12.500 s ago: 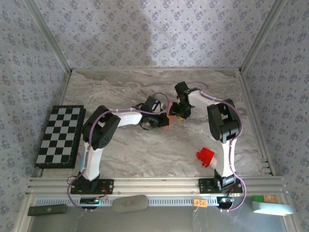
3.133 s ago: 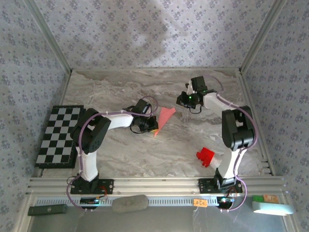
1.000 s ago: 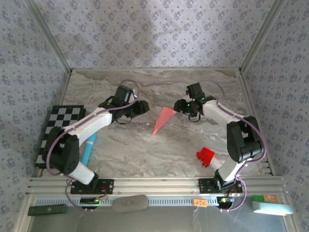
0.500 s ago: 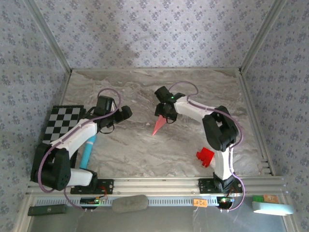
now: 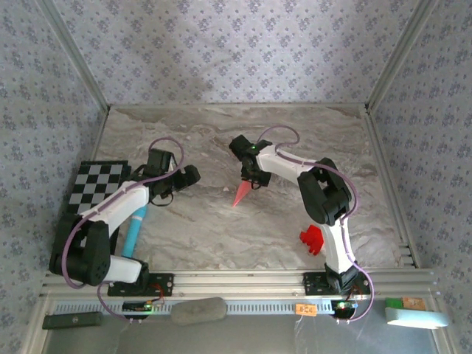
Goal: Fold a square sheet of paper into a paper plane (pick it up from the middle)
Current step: Move the paper plane to the top-center of the table.
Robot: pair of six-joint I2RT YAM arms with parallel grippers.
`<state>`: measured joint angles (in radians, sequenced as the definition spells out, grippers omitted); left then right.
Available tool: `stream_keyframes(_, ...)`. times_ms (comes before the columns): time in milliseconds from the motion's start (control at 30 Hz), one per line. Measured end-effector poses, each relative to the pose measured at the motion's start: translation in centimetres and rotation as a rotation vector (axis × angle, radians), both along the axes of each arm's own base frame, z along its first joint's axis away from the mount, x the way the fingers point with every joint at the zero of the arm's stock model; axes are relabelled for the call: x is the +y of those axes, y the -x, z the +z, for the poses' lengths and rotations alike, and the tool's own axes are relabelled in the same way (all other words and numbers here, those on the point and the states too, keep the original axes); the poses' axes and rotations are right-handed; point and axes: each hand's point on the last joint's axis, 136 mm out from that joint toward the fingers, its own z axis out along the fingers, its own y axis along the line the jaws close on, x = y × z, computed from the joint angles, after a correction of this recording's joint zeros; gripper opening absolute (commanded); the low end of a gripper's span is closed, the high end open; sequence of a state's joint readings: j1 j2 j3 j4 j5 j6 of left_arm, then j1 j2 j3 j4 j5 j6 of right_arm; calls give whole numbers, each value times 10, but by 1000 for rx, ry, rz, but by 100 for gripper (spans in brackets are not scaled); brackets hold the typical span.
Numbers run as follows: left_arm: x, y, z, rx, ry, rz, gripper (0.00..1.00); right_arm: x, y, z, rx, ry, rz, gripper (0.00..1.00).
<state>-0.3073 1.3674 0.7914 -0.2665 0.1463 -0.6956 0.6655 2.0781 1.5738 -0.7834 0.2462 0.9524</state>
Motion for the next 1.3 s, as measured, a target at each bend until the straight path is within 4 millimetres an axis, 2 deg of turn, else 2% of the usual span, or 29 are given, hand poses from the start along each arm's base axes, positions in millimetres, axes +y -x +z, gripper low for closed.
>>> stream_keyframes(300,0,0,0,3,2,-1,99,-3,1,-4,13,-10,-17,19)
stream_keyframes(467,1,0,0,3,2,3,99,-6,4,-7,19,-19,-18,0)
stream_keyframes(600,4,-2,0,2,10,13,99,-2,3,0,0,-62,12,0)
stream_keyframes(700,10,-5,4,-13,28,34,99,9,-2,20,-45,-118,72,0)
stream_keyframes(867,20,-9,20,-68,58,80,100,41,-13,67,-147,-286,237,0)
stream_keyframes(967,22,-10,25,-99,105,105,100,63,-17,82,-189,-399,346,0)
stream_keyframes(1067,19,-8,21,-98,171,119,100,77,-16,81,-197,-502,420,0)
stream_keyframes(1300,-2,-10,15,-75,328,100,98,87,-12,58,-176,-711,483,0)
